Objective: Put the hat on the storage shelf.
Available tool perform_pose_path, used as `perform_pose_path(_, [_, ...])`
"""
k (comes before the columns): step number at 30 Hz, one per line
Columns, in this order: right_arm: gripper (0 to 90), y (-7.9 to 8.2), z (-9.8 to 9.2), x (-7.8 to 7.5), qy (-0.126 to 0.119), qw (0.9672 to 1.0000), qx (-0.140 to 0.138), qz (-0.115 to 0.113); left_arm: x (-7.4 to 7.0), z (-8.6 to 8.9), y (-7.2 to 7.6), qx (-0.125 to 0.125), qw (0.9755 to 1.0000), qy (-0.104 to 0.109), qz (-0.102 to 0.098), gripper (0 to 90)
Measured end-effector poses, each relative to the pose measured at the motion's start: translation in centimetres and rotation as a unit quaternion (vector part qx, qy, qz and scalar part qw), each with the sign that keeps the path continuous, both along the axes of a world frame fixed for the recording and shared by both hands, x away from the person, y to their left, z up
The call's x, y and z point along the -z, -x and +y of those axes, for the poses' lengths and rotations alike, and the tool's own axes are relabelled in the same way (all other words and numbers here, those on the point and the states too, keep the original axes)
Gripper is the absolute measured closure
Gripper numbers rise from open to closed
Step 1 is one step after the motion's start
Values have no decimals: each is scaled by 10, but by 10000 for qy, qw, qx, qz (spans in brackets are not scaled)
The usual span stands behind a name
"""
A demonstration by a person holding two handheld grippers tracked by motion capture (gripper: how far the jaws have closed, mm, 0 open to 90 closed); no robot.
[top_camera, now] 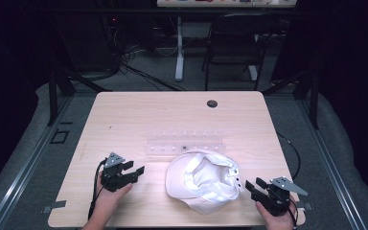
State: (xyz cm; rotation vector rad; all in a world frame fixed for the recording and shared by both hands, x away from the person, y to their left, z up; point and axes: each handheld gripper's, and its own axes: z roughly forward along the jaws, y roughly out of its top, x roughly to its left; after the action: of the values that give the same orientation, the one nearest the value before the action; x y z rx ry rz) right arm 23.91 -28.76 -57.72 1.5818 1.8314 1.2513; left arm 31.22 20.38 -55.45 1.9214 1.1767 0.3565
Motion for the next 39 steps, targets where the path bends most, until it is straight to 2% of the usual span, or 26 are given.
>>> perform_pose_path(2, [486, 0, 0, -1, 5, 10000, -24, 35, 1, -2, 1, -23, 10000, 31, -53, 451])
perform_pose_path(5, [457, -2, 0, -2, -152, 9998, 16, 158, 0, -3, 2, 45, 10000, -30, -52, 451])
perform_pose_path(7, [454, -2, 0, -3, -153, 9996, 30, 225, 0, -4, 2, 58, 9999, -49, -86, 451])
perform_pose_path(8, [451, -2, -1, -6, -224, 9990, 83, 372, -1, -5, 3, 59, 9999, -83, -69, 451])
perform_pose_path(10, [449, -3, -2, -8, -270, 9987, 80, 424, 0, -6, 4, 100, 9999, -85, -73, 451])
perform_pose_path(11, [437, -6, -2, -12, -341, 9977, 14, 585, 0, -7, 4, 145, 9998, -132, -97, 451])
perform_pose_path(12, [437, -6, -2, -12, -341, 9977, 14, 585, 0, -7, 4, 145, 9998, -132, -97, 451])
perform_pose_path(14, [414, -12, 0, -22, -371, 9957, -146, 833, 0, -9, 4, 171, 9997, -141, -105, 451])
perform_pose_path(16, [410, -14, 1, -25, -333, 9953, -210, 884, 0, -10, 4, 228, 9995, -181, -101, 451])
perform_pose_path(20, [407, -23, 6, -44, -267, 9925, -427, 1114, 1, -13, 4, 292, 9992, -231, -117, 451])
perform_pose_path(23, [407, -27, 6, -50, -357, 9911, -483, 1189, 1, -13, 4, 321, 9991, -250, -97, 451])
perform_pose_path(26, [412, -34, 4, -59, -566, 9880, -524, 1341, 0, -13, 5, 316, 9991, -250, -106, 450])
perform_pose_path(28, [413, -38, 2, -64, -768, 9845, -603, 1456, 1, -13, 5, 305, 9992, -236, -99, 451])
perform_pose_path(29, [413, -42, 1, -68, -1026, 9792, -721, 1594, 1, -13, 5, 314, 9992, -249, -91, 450])
perform_pose_path(30, [413, -42, 1, -68, -1026, 9792, -721, 1594, 1, -13, 5, 314, 9992, -249, -91, 451])
perform_pose_path(31, [413, -46, 1, -70, -1223, 9734, -839, 1744, 1, -14, 5, 322, 9991, -266, -89, 451])
perform_pose_path(32, [413, -46, 1, -70, -1223, 9734, -839, 1744, 1, -14, 5, 322, 9991, -266, -89, 451])
perform_pose_path(34, [415, -50, 2, -69, -1372, 9682, -884, 1897, 1, -14, 5, 300, 9990, -293, -121, 451])
perform_pose_path(35, [418, -51, 3, -69, -1415, 9646, -933, 2019, 1, -15, 5, 308, 9990, -291, -115, 450])
perform_pose_path(36, [419, -54, 5, -68, -1449, 9595, -1016, 2194, 1, -14, 5, 336, 9990, -291, -106, 450])
perform_pose_path(37, [419, -54, 5, -68, -1449, 9595, -1016, 2194, 1, -14, 5, 336, 9990, -291, -106, 450])
perform_pose_path(39, [419, -56, 8, -65, -1511, 9562, -1038, 2284, 1, -14, 4, 332, 9989, -302, -97, 450])
